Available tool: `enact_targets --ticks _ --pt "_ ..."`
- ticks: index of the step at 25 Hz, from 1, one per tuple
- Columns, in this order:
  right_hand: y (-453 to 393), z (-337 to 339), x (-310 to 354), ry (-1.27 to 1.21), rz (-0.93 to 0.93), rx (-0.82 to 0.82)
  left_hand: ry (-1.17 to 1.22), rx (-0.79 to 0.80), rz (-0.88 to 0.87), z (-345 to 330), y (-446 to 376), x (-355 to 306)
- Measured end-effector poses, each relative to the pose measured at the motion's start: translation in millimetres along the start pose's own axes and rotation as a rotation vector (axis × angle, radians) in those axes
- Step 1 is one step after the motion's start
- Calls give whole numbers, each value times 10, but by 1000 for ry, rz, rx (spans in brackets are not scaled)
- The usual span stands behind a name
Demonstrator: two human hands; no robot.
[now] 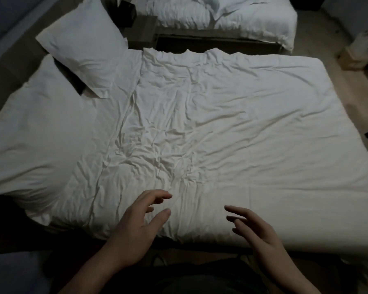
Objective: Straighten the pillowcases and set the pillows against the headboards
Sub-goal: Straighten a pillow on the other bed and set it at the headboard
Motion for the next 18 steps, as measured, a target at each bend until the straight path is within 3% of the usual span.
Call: enact_targets --ticks 11,18 --pt "41 2729 -523 -27 -16 -53 81 -93 81 -2484 -322 -1047" --pt "159 3201 -616 -144 43 -181 -18 46 -18 -2927 -680 -1385"
Point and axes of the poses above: each hand's wrist, its own y-axis away from the middle knuckle, its own z-axis out of the back of the hand, x = y × z, the point moved 6 cm from there along -y, towards the middle knuckle, and after that the axes turned 3 degrees about y, right-handed, at the moved point
